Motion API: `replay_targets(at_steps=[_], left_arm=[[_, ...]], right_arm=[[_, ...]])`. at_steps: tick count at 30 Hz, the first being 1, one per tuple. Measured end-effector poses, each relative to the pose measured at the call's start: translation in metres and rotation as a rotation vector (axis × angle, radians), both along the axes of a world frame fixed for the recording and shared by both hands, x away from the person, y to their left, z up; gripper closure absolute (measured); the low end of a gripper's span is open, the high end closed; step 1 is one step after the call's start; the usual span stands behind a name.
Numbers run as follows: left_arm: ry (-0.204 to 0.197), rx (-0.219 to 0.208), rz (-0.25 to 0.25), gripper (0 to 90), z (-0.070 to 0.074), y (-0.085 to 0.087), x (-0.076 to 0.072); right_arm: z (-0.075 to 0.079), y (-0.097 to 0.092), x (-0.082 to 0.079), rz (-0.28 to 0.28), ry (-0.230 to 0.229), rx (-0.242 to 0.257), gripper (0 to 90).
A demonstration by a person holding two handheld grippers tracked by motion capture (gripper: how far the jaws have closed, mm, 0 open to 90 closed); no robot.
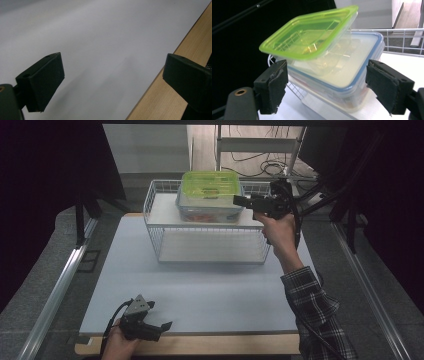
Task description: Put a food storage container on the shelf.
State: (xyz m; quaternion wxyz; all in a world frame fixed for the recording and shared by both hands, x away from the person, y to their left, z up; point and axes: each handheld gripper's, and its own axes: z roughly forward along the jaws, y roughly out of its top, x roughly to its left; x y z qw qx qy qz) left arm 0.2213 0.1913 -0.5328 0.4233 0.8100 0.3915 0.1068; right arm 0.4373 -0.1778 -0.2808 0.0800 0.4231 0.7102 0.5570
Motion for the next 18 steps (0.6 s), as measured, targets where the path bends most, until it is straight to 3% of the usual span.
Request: replay_targets(at_steps=[6, 18], left_arm=[[0.025, -0.034, 0.001, 3.8, 0.0, 0.001, 0.001], [0.022, -0.034, -0.01, 3.6, -0.001, 0.0, 0.001]], right_arm=[[-0.006, -0.002, -0.005, 0.014, -0.01, -0.035, 14.7], [-0.016, -0.003, -0.015, 0.041, -0.035, -0.076, 10.4]])
